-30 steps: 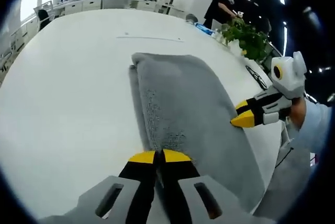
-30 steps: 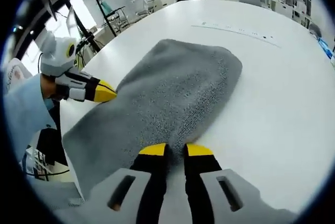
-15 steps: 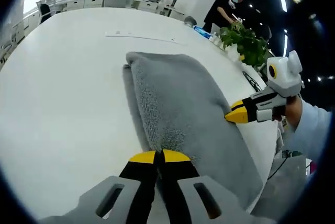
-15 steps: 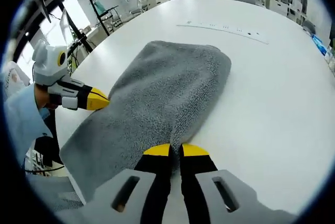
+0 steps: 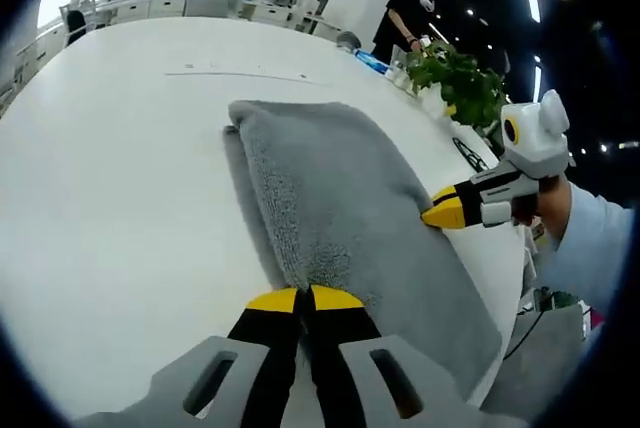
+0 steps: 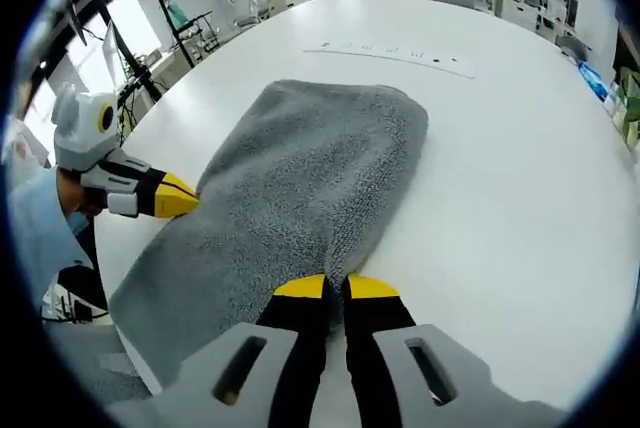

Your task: Fold the towel on the table until its edges align and the towel forms a compact rectangular stack.

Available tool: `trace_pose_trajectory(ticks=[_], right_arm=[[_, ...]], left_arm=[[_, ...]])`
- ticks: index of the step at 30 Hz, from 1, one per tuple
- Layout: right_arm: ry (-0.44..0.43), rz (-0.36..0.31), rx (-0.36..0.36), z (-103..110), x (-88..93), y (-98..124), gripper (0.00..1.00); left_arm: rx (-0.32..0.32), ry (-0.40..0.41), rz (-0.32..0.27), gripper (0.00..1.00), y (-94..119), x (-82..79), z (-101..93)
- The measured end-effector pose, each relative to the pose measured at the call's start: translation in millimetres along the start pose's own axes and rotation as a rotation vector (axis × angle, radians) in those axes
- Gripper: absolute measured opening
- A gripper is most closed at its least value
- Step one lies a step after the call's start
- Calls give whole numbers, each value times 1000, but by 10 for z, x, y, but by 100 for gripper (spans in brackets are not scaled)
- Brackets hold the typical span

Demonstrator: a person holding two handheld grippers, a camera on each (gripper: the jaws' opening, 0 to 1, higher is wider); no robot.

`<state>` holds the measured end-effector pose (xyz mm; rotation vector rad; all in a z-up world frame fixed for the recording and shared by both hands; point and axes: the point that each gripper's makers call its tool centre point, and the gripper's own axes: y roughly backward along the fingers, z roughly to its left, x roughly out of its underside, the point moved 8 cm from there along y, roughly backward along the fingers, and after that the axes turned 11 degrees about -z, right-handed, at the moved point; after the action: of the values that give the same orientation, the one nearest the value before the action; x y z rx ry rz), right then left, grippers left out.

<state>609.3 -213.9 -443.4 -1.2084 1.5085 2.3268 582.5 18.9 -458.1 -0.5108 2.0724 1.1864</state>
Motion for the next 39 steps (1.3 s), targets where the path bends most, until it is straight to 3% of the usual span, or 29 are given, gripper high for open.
trace_pose_trajectory(ticks=[6,10,17,20,28,30,32,35,39], right_arm=[[2,1,-3,5,8,-2,4],[18,-2,-5,5,8,-9,5],[47,-23,-19,17,-15,46,9],[80,-44,-24,48,-23,92,15],[106,-93,-46,88,-65,190,31],[112,-100,-54,98,-78,204,31],[118,-104,-59,111,-74,234,31],[133,-112,-73,152,-56,308,31],[153,-125,-97,161,-34,356,31]], left_arm=[[2,-2,-5,2,37,21,-37],[0,-2,-9,3,-4,12,44],[0,-19,-32,10,146,-31,-61],[5,-52,-44,17,157,-67,-7],[19,-114,-66,24,276,-141,55],[30,-136,-73,27,391,-108,-107],[39,-154,-76,28,379,-132,7],[48,-182,-79,29,483,-112,-87],[70,-236,-84,29,524,-126,-37]])
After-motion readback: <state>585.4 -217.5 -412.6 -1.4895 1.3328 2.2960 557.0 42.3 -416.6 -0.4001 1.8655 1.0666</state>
